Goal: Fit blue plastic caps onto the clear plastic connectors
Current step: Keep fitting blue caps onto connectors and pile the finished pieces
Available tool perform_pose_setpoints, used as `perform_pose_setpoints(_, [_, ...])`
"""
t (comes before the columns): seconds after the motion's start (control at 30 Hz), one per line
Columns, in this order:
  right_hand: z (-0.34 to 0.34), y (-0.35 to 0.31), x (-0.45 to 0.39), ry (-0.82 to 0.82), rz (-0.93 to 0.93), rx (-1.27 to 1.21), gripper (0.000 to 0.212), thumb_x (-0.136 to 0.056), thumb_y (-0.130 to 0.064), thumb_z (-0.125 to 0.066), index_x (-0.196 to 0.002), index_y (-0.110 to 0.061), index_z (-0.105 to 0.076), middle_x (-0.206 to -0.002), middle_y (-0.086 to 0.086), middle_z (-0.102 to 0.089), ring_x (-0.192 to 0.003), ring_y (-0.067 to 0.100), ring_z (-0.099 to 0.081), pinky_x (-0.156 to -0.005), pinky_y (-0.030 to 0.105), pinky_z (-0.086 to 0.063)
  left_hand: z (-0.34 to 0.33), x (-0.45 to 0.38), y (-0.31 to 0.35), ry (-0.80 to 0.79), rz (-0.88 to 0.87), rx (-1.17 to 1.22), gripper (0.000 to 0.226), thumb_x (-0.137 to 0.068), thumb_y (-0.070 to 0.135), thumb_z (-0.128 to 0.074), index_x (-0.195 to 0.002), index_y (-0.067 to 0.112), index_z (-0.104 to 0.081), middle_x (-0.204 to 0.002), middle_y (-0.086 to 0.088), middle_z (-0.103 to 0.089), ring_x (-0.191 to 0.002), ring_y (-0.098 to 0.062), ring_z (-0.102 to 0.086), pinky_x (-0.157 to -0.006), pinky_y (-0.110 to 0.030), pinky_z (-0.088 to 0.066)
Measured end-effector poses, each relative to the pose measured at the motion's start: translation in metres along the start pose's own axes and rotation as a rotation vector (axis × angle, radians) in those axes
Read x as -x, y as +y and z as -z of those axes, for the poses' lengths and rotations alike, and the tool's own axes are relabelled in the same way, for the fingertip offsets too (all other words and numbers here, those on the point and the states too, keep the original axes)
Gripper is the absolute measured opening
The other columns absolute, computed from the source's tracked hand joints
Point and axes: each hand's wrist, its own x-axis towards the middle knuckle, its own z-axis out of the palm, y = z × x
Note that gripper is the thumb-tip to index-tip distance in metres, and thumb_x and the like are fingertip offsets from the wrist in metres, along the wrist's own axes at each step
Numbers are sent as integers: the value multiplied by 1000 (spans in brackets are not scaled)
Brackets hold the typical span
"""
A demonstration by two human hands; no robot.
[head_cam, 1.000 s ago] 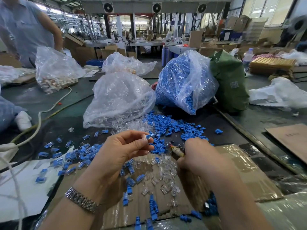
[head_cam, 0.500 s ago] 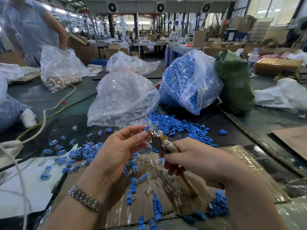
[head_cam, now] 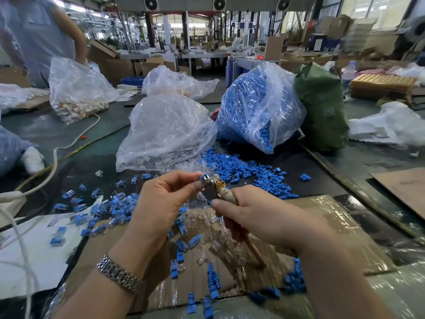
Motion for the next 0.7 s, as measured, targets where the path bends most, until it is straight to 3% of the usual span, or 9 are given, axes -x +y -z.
perform_pose_setpoints(0.1, [-2, -1, -2, 5, -1, 27, 44, -103, -48, -50, -73, -15, -55, -60, 2, -61, -54, 20, -60, -69, 48, -56, 1, 1, 1, 17, -6, -29, 22, -72, 21, -75, -94, 18, -80, -94, -1, -79, -90, -12, -75, -77, -16, -56])
perform_pose_setpoints(0.3, [1, 2, 0, -26, -31, 1, 44, -102, -49, -51, -82, -11, -59, -67, 7, -67, -55, 15, -65, -65, 37, -54, 0, 2, 2, -3, -33, -126, 21, -75, 22, -75, -95, 18, -78, -92, 3, -79, -89, -10, -74, -78, -15, -55])
perform_pose_setpoints(0.43, [9, 11, -2, 107, -67, 8, 40, -99, -46, -58, -98, -6, -59, -89, 17, -71, -71, 23, -69, -78, 51, -57, 19, -4, 3, 66, -74, -249, 22, -89, 12, -74, -101, 30, -74, -91, 6, -74, -86, -11, -71, -77, -26, -57])
perform_pose_setpoints(0.5, [11, 18, -5, 203, -120, 118, 32, -98, -47, -58, -117, -21, -52, -99, 5, -68, -84, 22, -66, -81, 46, -55, 29, -3, 2, 148, -91, -461, 19, -92, 15, -70, -95, 35, -71, -83, 9, -70, -74, -12, -66, -67, -24, -53])
perform_pose_setpoints(0.57, [10, 22, -8, 239, -164, 250, 41, -99, -45, -54, -136, -37, -37, -111, -1, -62, -92, 21, -62, -82, 40, -51, 34, -2, 1, 289, -102, -798, 15, -91, 22, -65, -81, 33, -66, -76, 6, -64, -63, -14, -57, -61, -27, -44])
perform_pose_setpoints(0.63, [7, 26, -11, 237, -216, 367, 48, -99, -43, -54, -141, -43, -30, -116, 3, -58, -99, 26, -59, -86, 41, -51, 38, -1, 3, 390, -80, -1154, 14, -89, 29, -58, -75, 30, -60, -80, 5, -55, -69, -16, -48, -74, -35, -38])
perform_pose_setpoints(0.7, [4, 31, -16, 232, -272, 447, 47, -99, -41, -54, -140, -43, -32, -118, 6, -52, -105, 30, -56, -94, 46, -50, 41, -1, 4, 369, 15, -1354, 15, -89, 34, -53, -78, 30, -61, -83, 6, -43, -81, -16, -43, -88, -44, -34])
